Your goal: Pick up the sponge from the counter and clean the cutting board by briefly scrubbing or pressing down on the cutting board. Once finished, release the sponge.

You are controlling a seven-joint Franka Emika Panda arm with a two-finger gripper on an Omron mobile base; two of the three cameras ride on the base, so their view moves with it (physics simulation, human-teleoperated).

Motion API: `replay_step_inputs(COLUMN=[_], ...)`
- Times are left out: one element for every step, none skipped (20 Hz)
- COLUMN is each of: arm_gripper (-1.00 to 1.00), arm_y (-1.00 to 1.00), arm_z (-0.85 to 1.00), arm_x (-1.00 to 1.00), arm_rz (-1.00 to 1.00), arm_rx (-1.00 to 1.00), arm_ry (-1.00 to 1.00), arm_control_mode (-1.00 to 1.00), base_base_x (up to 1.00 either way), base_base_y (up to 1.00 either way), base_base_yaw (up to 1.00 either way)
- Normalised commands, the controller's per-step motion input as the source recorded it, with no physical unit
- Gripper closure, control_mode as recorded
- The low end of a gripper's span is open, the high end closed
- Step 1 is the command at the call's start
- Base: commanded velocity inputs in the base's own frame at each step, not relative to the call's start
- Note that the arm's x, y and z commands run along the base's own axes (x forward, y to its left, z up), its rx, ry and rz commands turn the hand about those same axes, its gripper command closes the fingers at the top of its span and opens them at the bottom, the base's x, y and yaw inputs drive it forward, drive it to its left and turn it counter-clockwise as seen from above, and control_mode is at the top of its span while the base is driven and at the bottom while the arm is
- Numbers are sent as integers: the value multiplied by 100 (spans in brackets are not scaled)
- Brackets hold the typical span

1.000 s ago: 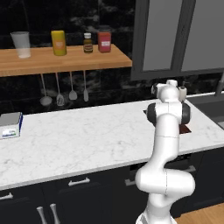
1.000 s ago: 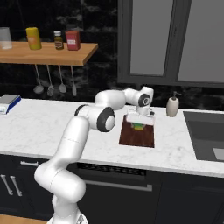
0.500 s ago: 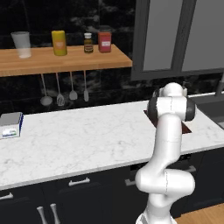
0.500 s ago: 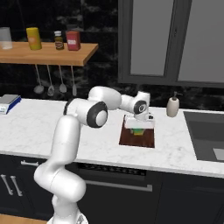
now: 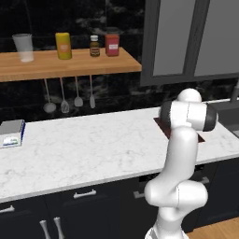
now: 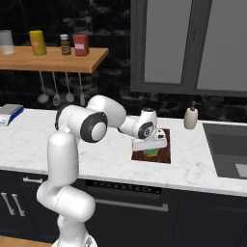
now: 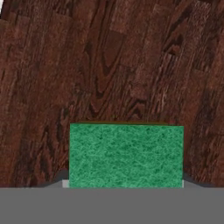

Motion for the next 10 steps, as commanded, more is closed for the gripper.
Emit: replay_step_inputs(arm_gripper=[100,100,100,100,100,100,100,100,100,100], arm_y=[-18,-21,-31,-36,-38,-39,-43,-45,-46,-47], arm_z=[-42,-41,-37,-37,-37,-33,-31,-29,-26,-24], arm_x=[-77,-69,-55,-48,-44,-36,-21,-11,0,0], arm_rz=[0,0,0,0,0,0,0,0,0,0], arm_rx=[0,0,0,6,8,10,12,12,12,12], arm_ry=[-8,-7,-5,-3,-2,-2,0,0,0,0], arm_control_mode=[-100,-100,-100,-100,-100,-100,-100,-100,-100,-100], base_base_x=[0,0,0,0,0,0,0,0,0,0], base_base_y=[0,0,0,0,0,0,0,0,0,0], base_base_yaw=[0,0,0,0,0,0,0,0,0,0])
